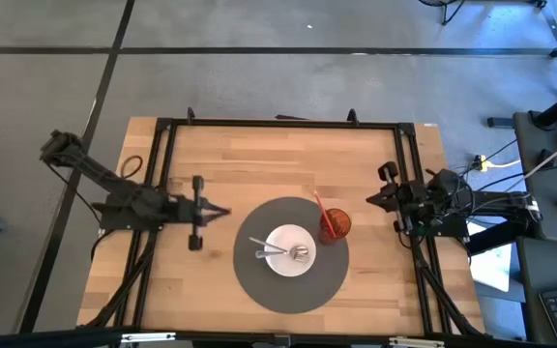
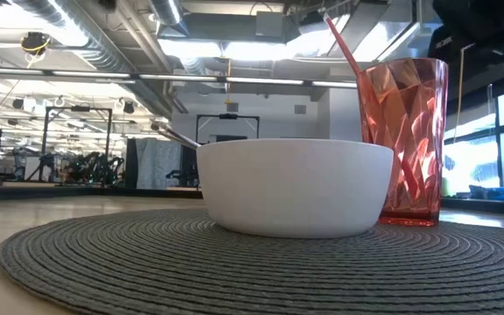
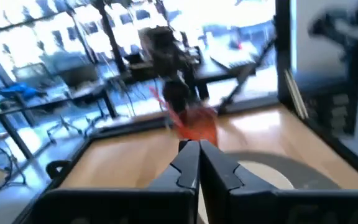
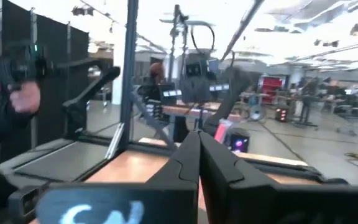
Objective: Pick & Place Utensil
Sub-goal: Return to Home Position
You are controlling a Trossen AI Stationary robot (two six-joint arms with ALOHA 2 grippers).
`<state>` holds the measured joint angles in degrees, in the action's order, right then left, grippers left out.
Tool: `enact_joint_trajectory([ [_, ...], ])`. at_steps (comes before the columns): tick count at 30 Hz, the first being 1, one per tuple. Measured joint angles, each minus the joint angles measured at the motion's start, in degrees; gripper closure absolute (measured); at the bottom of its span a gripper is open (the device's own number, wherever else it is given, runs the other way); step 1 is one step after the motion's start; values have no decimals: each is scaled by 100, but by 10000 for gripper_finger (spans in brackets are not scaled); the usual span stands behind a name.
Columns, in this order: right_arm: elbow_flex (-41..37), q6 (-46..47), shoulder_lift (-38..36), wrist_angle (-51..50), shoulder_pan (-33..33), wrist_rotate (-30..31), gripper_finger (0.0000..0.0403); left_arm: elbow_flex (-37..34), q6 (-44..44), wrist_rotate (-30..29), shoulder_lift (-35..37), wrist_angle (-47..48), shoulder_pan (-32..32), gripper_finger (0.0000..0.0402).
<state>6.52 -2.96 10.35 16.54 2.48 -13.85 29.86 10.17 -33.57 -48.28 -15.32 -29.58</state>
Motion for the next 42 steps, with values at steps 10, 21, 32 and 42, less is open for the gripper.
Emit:
enact_joint_trajectory([
  [10,-6,282,-126,-463,812,-122,401,-1751,374,74,2298,-709,39,400],
  [21,-619,861,-882,-576,1323,-328,402,-2458,820,-77,2986,-665,-333,400],
  [32,-619,397,-911,-571,1325,-268,402,-2933,780,1447,2986,-1009,1183,400],
  [42,-619,397,-1016,-564,1325,-393,402,-2740,487,2872,3691,-278,2504,400],
])
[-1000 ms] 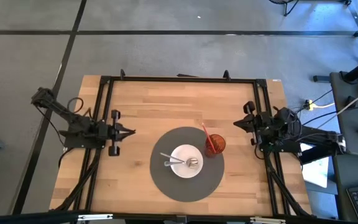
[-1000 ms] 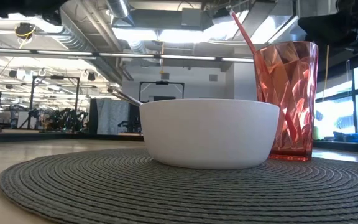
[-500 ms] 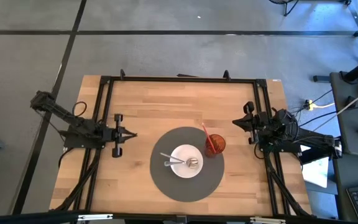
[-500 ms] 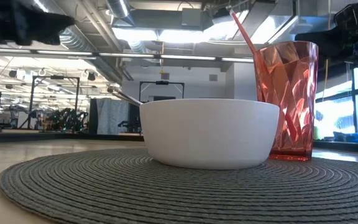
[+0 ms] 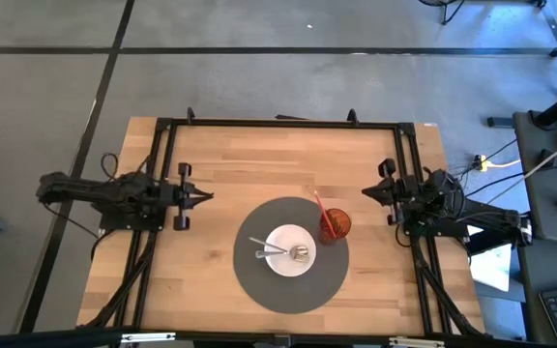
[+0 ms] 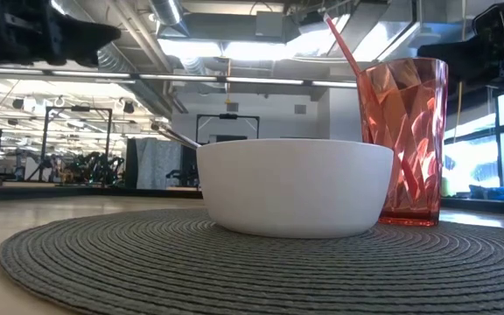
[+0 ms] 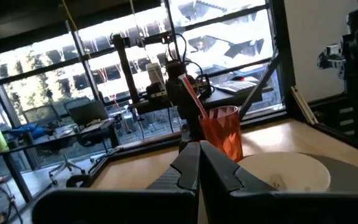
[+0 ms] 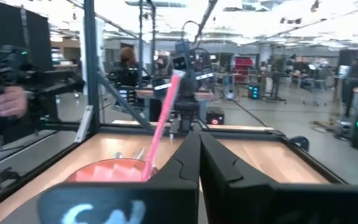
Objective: Pick & Place Utensil
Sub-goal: Return to Home Position
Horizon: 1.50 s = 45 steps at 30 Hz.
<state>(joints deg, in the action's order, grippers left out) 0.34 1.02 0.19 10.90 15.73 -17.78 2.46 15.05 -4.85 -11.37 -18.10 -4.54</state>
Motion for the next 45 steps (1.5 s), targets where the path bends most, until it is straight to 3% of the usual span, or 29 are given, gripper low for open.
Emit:
enact_joint_trajectory([
  [4,6,11,-8,129,0,-193,402,463,-46,1,883,1673,0,400],
  [8,7,2,-7,106,9,-191,402,481,-310,213,1134,2225,0,400],
  [15,7,28,45,-13,24,-157,402,-181,-340,506,1137,1708,15,400],
  [23,7,-72,126,-102,37,-97,402,-192,-479,611,1025,1718,15,400],
  [28,7,-62,129,-308,37,317,402,-192,-324,603,1029,1722,15,400],
  [36,7,-123,129,-302,39,151,401,-192,-323,518,1027,1742,15,399],
  [45,7,28,129,-352,39,122,370,-192,-518,392,1027,1752,15,398],
])
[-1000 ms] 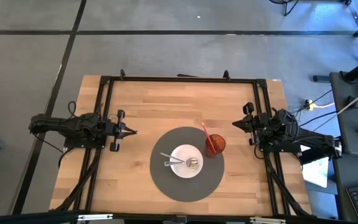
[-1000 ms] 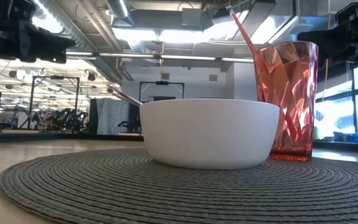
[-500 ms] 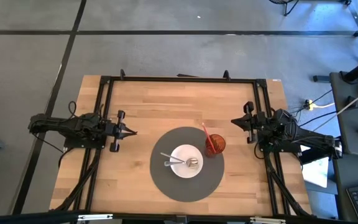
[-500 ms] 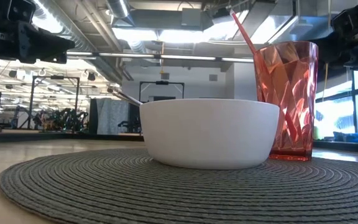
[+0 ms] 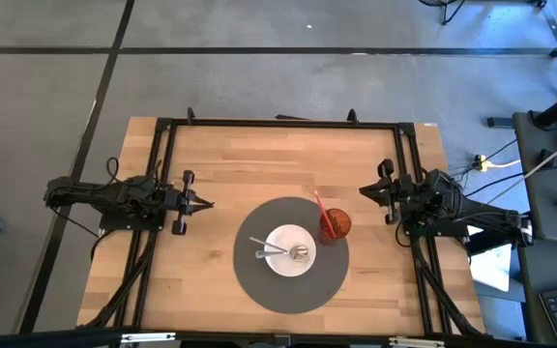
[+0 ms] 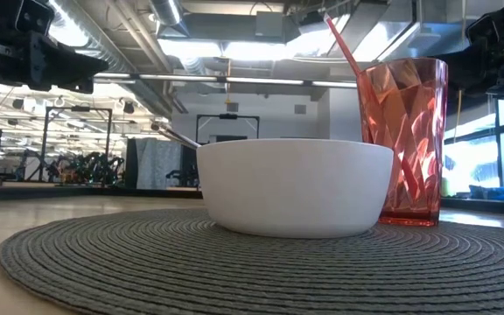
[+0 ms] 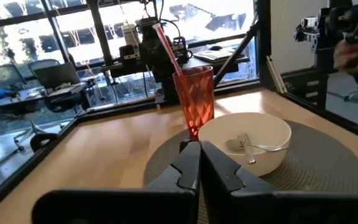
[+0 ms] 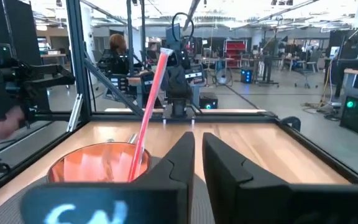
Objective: Pick & Place Utensil
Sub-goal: Return to Home Position
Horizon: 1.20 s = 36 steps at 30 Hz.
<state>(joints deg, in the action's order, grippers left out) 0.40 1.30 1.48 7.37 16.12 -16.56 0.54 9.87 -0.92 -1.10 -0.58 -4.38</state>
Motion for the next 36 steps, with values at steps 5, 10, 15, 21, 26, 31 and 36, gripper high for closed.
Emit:
enact_joint_trajectory([
  [5,0,-5,0,-2,0,0,368,0,-164,-1,0,0,0,398],
  [10,0,-4,0,0,0,0,372,-2,-164,-3,0,0,0,398],
  [15,0,-4,0,0,0,0,373,-2,-164,-5,0,-2,0,398],
  [21,0,-4,0,0,0,0,373,-2,-164,-5,0,-2,0,397],
  [26,0,-4,0,0,0,0,374,-4,-164,-5,0,-4,0,397],
  [31,0,-4,0,0,-2,0,371,-4,-164,-7,0,-4,0,400],
  [36,0,-6,0,0,-2,2,370,-4,-164,-7,0,-4,0,398],
])
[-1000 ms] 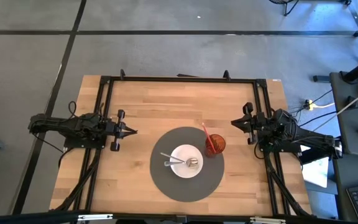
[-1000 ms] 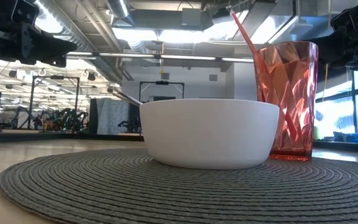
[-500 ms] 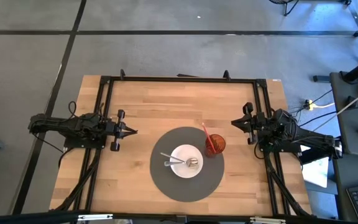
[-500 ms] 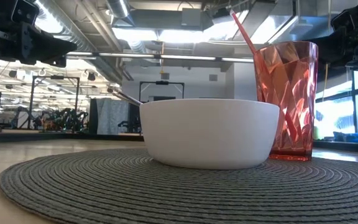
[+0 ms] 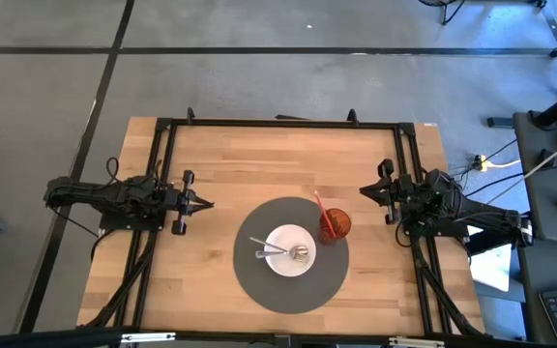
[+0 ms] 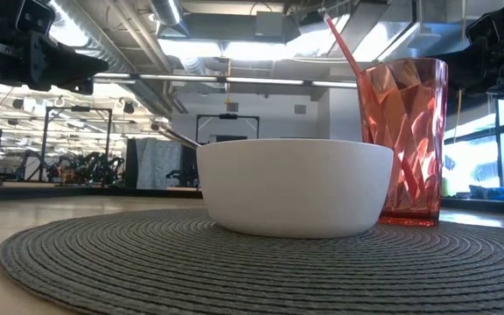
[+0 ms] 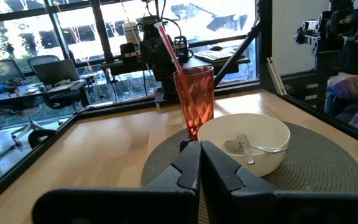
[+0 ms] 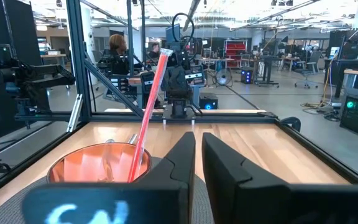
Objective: Pick & Place Utensil
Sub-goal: Return to Home Position
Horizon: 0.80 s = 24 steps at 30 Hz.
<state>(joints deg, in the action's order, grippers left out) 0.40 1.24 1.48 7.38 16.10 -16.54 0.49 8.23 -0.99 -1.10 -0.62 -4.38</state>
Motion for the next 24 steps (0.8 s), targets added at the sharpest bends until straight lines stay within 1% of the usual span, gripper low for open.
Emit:
enact_joint_trajectory([
  [11,0,0,0,-1,1,-2,370,0,-1,0,0,0,0,400],
  [24,0,0,0,0,2,-2,370,0,0,0,0,0,0,394],
])
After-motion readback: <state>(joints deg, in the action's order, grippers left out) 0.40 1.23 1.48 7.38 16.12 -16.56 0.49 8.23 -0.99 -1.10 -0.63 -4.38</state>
